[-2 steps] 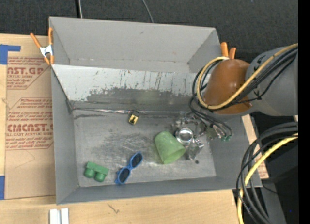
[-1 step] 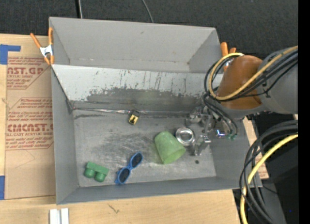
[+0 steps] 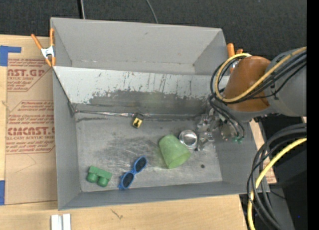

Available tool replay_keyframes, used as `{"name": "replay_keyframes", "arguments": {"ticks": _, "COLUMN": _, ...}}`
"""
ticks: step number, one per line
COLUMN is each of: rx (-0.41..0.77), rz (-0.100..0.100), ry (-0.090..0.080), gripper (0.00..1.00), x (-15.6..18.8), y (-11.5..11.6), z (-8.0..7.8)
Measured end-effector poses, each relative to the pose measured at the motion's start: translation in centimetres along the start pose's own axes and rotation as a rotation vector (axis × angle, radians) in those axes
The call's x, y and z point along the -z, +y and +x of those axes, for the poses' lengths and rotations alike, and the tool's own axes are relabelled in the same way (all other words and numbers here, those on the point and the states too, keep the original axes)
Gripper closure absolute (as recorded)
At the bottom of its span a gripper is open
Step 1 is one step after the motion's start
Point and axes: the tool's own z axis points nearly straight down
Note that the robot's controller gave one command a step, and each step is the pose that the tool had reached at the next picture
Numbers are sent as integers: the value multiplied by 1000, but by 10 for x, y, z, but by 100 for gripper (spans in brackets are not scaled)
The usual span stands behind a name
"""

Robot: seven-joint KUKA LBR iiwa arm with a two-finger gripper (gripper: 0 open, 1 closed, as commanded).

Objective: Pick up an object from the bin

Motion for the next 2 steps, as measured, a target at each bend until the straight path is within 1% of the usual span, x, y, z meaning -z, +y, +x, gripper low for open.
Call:
{"name": "replay_keyframes", "arguments": {"ticks": 1, "rx": 1, "rz": 1, "ry": 4, "gripper": 100, "x": 71, "y": 0, "z": -3}}
{"name": "replay_keyframes", "arguments": {"ticks": 2, "rx": 2, "rz": 0, "ry": 10, "gripper": 100, "x": 82, "y": 1, "z": -4}}
